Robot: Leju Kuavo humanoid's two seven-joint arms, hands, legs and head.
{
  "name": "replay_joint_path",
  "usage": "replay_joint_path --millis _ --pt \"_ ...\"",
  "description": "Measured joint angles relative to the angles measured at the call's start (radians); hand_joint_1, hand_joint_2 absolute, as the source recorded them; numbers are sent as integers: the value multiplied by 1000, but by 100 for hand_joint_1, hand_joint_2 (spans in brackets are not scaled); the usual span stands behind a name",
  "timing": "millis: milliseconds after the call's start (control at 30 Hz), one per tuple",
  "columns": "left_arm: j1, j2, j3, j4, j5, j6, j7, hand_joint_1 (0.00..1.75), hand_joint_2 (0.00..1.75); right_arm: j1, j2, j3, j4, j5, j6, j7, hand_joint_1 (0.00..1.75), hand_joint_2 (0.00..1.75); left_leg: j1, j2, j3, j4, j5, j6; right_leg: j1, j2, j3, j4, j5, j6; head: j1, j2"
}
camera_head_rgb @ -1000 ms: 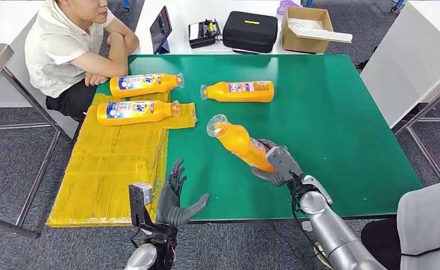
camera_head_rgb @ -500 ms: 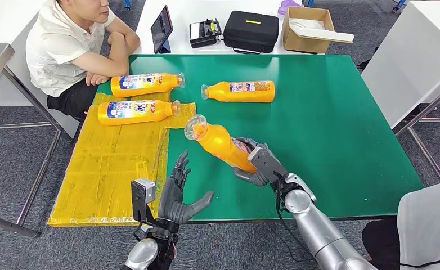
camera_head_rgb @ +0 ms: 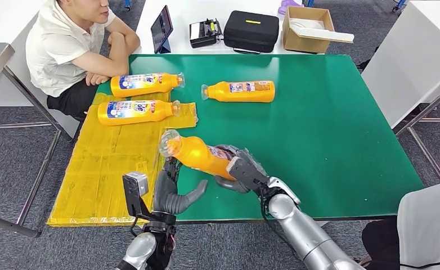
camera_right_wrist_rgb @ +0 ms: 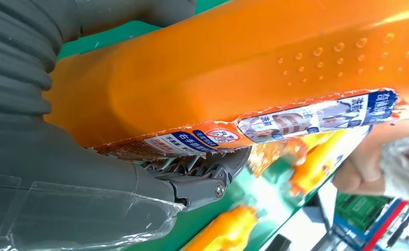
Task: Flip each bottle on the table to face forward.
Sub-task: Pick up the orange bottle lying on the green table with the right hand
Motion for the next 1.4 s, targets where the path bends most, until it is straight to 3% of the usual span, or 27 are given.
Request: replay_joint_path --millis 233,467,933,1067,1400 --pt "-18 -7 21 3 57 9 13 0 175 -1 21 51 -11 -14 -17 -3 175 175 0 0 -1 0 0 0 0 0 0 0 0 0 0 0" --pt "-58 -6 66 25 199 -58 53 0 175 -16 43 74 -19 -70 -17 1 175 175 0 0 -1 0 0 0 0 0 0 0 0 0 0 0" --pt "-76 -8 79 43 215 -62 45 0 175 -25 50 87 -14 -99 -12 6 175 175 0 0 -1 0 0 0 0 0 -1 0 0 0 0 0" --pt "-78 -14 80 43 228 -57 25 169 175 -33 51 91 -6 -112 -3 8 175 175 0 0 -1 0 0 0 0 0 -1 0 0 0 0 0" --pt "-78 -21 79 31 205 -2 -22 175 175 -47 61 112 26 -118 -15 8 175 175 0 0 -2 0 0 0 0 0 -2 0 0 0 0 0"
